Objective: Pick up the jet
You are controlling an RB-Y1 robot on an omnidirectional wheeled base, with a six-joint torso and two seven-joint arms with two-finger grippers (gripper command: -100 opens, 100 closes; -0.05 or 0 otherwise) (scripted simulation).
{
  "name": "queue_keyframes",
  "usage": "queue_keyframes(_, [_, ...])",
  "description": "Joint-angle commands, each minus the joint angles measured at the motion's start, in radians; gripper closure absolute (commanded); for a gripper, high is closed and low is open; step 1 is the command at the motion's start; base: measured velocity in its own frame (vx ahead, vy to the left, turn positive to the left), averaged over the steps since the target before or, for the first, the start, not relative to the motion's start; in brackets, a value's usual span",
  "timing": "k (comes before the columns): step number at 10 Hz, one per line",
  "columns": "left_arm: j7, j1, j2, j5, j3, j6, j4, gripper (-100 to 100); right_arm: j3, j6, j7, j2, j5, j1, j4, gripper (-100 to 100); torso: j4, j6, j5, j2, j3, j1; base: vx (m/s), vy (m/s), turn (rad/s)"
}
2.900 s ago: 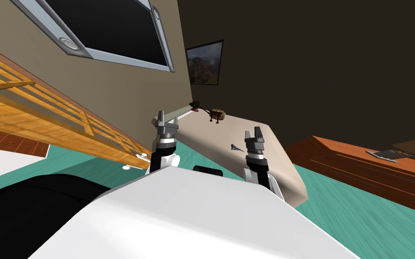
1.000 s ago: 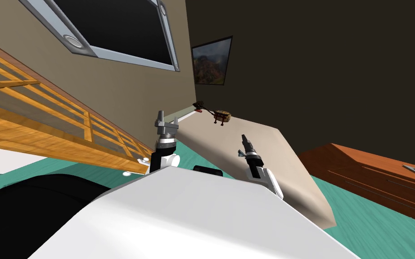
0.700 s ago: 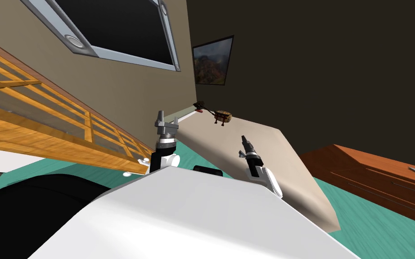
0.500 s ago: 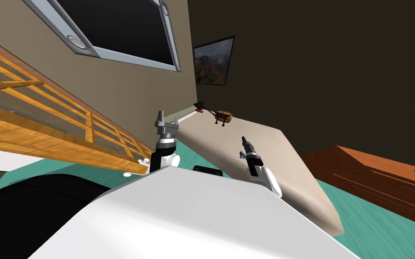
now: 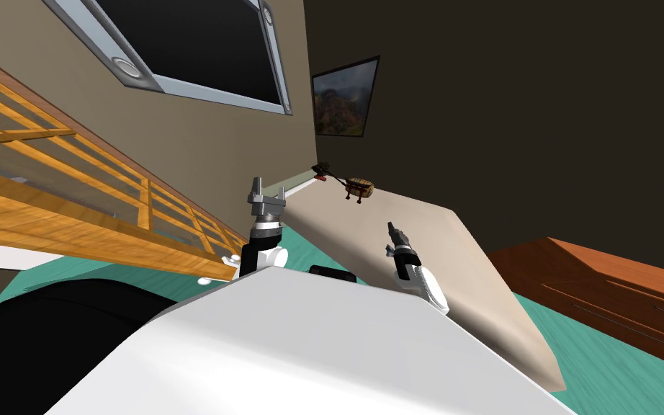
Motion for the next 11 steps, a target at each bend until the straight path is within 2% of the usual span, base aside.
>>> queue_keyframes(1, [0.000,0.000,0.000,0.000,0.000,0.000,0.000,0,-0.004,0.002,0.002,0.003,0.045,-0.005,0.010,-100,0.000,0.000,0.000,0.000,0.000,0.000,0.017,0.003,-0.004])
queue_keyframes(2, [0.000,0.000,0.000,0.000,0.000,0.000,0.000,0,-0.012,0.034,0.000,0.002,0.077,-0.021,0.051,-100,0.000,0.000,0.000,0.001,0.001,0.000,0.022,0.012,0.044])
queue_keyframes(3, [0.000,0.000,0.000,0.000,0.000,0.000,0.000,0,-0.012,0.034,0.000,0.002,0.110,-0.021,0.051,-100,0.000,0.000,0.000,0.001,0.000,0.000,0.022,0.010,0.033])
queue_keyframes(4, [0.000,0.000,0.000,0.000,0.000,0.000,0.000,0,-0.020,0.064,-0.001,0.001,0.145,-0.037,0.092,-100,0.000,0.000,0.000,0.001,0.001,0.000,0.028,0.010,0.046])
queue_keyframes(6, [0.000,0.000,0.000,0.000,0.000,0.000,0.000,0,-0.020,0.064,-0.001,0.001,0.198,-0.037,0.092,-100,0.000,0.000,0.000,0.001,0.000,0.000,0.019,0.007,0.009])
queue_keyframes(7, [0.000,0.000,0.000,0.000,0.000,0.000,0.000,0,-0.026,0.093,-0.002,0.001,0.232,-0.052,0.132,-100,0.000,0.000,0.000,0.001,0.001,0.000,0.019,0.007,0.052])
queue_keyframes(8, [0.000,0.000,0.000,0.000,0.000,0.000,0.000,0,-0.026,0.093,-0.002,0.001,0.267,-0.052,0.132,-100,0.000,0.000,0.000,0.001,0.001,0.000,0.021,0.004,0.025])
queue_keyframes(9, [0.000,0.000,0.000,0.000,0.000,0.000,0.000,0,-0.026,0.093,-0.002,0.001,0.275,-0.052,0.132,-100,0.000,0.000,0.000,0.001,0.001,-0.001,0.012,0.000,-0.009])
queue_keyframes(10, [0.000,0.000,0.000,0.000,0.000,0.000,0.000,0,-0.032,0.121,-0.001,0.002,0.314,-0.066,0.173,-100,0.000,0.000,0.000,0.002,0.001,-0.001,0.017,0.001,0.043])
queue_keyframes(11, [0.000,0.000,0.000,0.000,0.000,0.000,0.000,0,-0.032,0.121,-0.001,0.002,0.349,-0.066,0.173,-100,0.000,0.000,0.000,0.001,0.001,-0.001,0.019,-0.002,0.031])
